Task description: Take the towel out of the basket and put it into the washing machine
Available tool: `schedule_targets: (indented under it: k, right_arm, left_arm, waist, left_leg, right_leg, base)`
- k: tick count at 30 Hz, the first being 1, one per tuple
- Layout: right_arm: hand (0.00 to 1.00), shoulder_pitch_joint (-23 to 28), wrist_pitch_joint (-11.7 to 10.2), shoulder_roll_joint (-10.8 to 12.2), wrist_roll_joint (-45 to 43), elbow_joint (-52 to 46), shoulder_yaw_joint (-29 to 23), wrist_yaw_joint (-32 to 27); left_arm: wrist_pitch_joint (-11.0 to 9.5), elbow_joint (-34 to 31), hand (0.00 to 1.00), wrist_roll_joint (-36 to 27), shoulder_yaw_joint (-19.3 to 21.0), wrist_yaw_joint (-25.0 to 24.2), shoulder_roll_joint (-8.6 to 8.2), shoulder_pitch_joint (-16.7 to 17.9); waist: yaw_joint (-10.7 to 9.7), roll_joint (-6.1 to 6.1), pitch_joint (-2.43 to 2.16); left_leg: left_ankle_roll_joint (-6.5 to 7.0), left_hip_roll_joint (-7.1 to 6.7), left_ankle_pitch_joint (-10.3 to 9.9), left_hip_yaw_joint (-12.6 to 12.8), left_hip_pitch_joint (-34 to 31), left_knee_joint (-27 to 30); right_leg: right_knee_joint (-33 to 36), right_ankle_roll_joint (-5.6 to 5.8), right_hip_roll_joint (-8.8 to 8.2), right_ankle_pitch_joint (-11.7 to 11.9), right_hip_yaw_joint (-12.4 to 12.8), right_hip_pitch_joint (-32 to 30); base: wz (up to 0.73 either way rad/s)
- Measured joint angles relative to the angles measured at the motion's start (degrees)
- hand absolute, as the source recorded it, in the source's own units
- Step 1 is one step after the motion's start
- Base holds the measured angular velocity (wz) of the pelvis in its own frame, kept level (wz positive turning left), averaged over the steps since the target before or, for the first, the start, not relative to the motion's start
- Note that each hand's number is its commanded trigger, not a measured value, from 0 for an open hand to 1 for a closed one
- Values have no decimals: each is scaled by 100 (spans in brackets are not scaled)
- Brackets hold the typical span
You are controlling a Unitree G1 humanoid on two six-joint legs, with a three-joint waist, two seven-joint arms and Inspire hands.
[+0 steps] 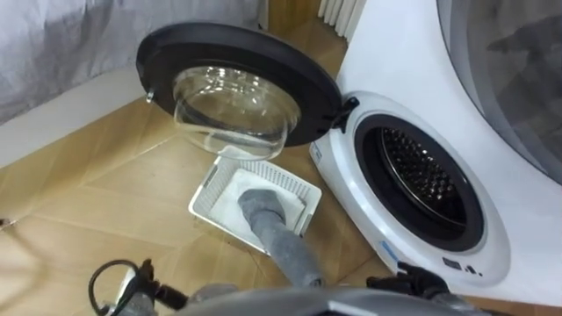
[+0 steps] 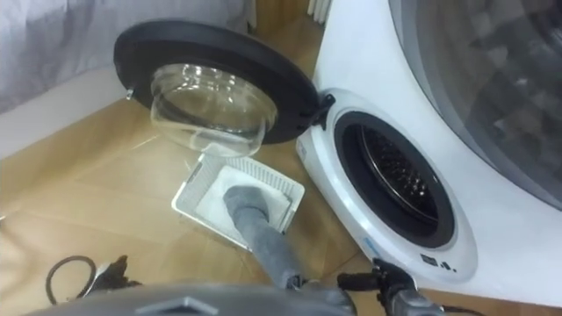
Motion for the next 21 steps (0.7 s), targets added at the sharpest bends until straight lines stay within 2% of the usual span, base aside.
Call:
schedule_targets:
  k: [1,2,4,5,8,9,12,14,15,18,21]
  right_arm:
    - [0,-136,-3,11,-56,21,30,1]
    - [0,-337,2,33,-147,96,32,1]
    - [0,-616,1,82,-408,189,126,-7]
    - [0,-750,-1,118,-537,188,248,-9]
    - [0,-1040,-3,166,-744,185,486,-1]
    - [0,-1165,-3,194,-822,186,593,-1]
    - [0,-1547,-11,324,-968,164,654,35]
    - [0,-1764,-3,324,-1060,124,732,41]
    - [0,-1816,0,319,-1059,119,783,40]
    - [0,-2090,0,313,-1062,67,1004,1]
    - [0,-2364,1,275,-1059,-128,1038,-10]
  left_arm:
    - [-16,44,0,48,-22,8,-5,-128]
    - [-19,94,0,119,-51,9,-2,-304]
    - [-111,232,0,283,-85,11,-18,-603]
    - [-194,301,0,303,-225,10,-21,-833]
    - [-271,396,0,499,-593,-9,-105,-1281]
    - [-321,517,0,546,-798,-23,-164,-1463]
    - [-509,711,0,691,-1095,-169,-237,-1989]
    - [-530,710,0,703,-1220,-178,-235,-2199]
    - [-532,705,0,704,-1284,-181,-228,-2312]
    - [-534,710,0,880,-1503,-217,-198,-2619]
    - [-551,665,0,926,-1764,-179,-126,-3088]
  waist:
    - [-21,12,13]
    - [-71,33,74]
    - [-70,56,127]
    - [-72,56,171]
    - [-90,56,189]
    - [-91,50,216]
    - [-190,10,360]
    - [-227,2,397]
    - [-235,-5,401]
    - [-238,10,442]
    - [-261,-3,500]
  left_leg:
    - [1,0,1,1,-122,56]
    - [4,3,4,-2,-258,136]
    - [28,-5,18,4,-508,200]
    - [43,-13,29,3,-714,286]
    - [44,-28,28,4,-1206,568]
    - [45,-36,28,6,-1359,666]
    - [60,-42,21,68,-1935,1033]
    - [73,-51,13,90,-2400,1270]
    - [78,-50,10,106,-2535,1346]
    - [98,18,-7,138,-3241,1813]
    - [137,78,-40,145,-4048,2253]
  right_leg:
    - [55,-1,-9,0,12,-152]
    - [176,-1,-31,0,12,-313]
    - [349,-2,-58,-2,52,-630]
    - [481,-4,-83,-3,71,-870]
    - [774,-5,-143,-4,111,-1370]
    - [917,-5,-165,-5,152,-1559]
    - [1307,-47,-236,-32,172,-2177]
    - [1557,-94,-275,-42,232,-2664]
    - [1624,-119,-278,-40,268,-2817]
    - [1961,-224,-282,-26,331,-3476]
    - [2375,-331,-288,-16,410,-4278]
  base:
    - [0]
    - [0]
    - [-8]
    - [-9]
    - [-2]
    - [-8]
    - [-7]
    - [-4]
    - [-16]
    - [-8]
    - [3]
